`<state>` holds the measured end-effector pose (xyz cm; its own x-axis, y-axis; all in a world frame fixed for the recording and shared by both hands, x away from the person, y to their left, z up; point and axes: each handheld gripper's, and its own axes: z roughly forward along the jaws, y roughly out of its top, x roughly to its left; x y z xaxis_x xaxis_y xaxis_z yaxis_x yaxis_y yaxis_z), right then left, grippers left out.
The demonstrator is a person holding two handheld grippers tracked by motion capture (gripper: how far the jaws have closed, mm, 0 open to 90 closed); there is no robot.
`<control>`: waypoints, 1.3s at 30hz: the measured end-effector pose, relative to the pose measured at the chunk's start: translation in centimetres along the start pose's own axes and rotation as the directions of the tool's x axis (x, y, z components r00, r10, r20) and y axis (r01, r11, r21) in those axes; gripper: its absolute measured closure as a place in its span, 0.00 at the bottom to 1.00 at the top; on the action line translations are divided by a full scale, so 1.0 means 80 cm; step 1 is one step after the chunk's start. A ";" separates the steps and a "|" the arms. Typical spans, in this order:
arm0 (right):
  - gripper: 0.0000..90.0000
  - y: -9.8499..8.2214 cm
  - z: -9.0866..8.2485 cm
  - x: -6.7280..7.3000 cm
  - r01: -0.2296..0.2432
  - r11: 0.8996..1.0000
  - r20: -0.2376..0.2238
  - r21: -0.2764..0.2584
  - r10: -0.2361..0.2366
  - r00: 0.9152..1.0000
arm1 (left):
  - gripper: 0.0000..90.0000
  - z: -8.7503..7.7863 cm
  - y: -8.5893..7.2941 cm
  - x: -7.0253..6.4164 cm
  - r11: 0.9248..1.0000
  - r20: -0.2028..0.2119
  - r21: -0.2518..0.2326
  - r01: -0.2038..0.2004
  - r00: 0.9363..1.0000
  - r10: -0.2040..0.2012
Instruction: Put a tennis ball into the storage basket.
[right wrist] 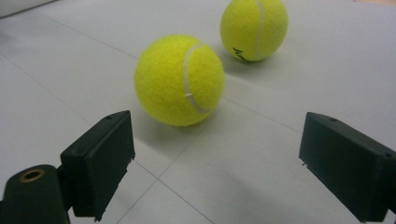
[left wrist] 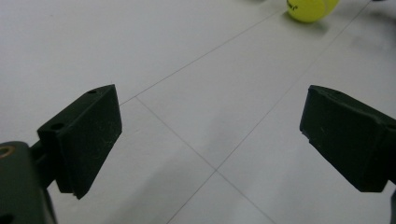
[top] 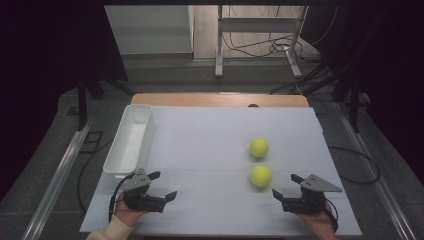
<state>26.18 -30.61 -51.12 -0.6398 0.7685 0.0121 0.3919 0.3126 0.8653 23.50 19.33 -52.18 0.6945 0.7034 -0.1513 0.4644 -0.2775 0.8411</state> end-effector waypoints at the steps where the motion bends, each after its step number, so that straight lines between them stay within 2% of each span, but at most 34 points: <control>1: 0.12 0.000 0.000 0.000 0.001 1.000 -0.003 -0.001 -0.001 1.000 | 0.07 0.000 0.000 -0.001 1.000 -0.008 0.002 -0.004 1.000 0.004; 12: 0.12 0.002 0.002 0.001 0.006 1.000 -0.004 0.000 -0.006 1.000 | 0.08 -0.002 -0.002 -0.001 1.000 -0.019 0.002 0.000 1.000 0.000; 25: 0.12 0.002 0.001 0.001 0.004 1.000 -0.009 -0.006 -0.004 1.000 | 0.08 0.003 0.002 -0.006 0.999 -0.027 0.019 -0.025 0.999 0.026; 39: 0.12 0.002 0.001 0.001 0.008 1.000 -0.005 0.003 -0.007 1.000 | 0.08 0.010 0.011 -0.012 0.999 -0.010 0.042 -0.033 0.999 0.034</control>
<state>26.27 -30.46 -51.04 -0.6461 0.7632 0.0083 0.3889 0.3199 0.8639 23.72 17.86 -51.70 0.7041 0.7003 -0.1175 0.4635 -0.3278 0.8232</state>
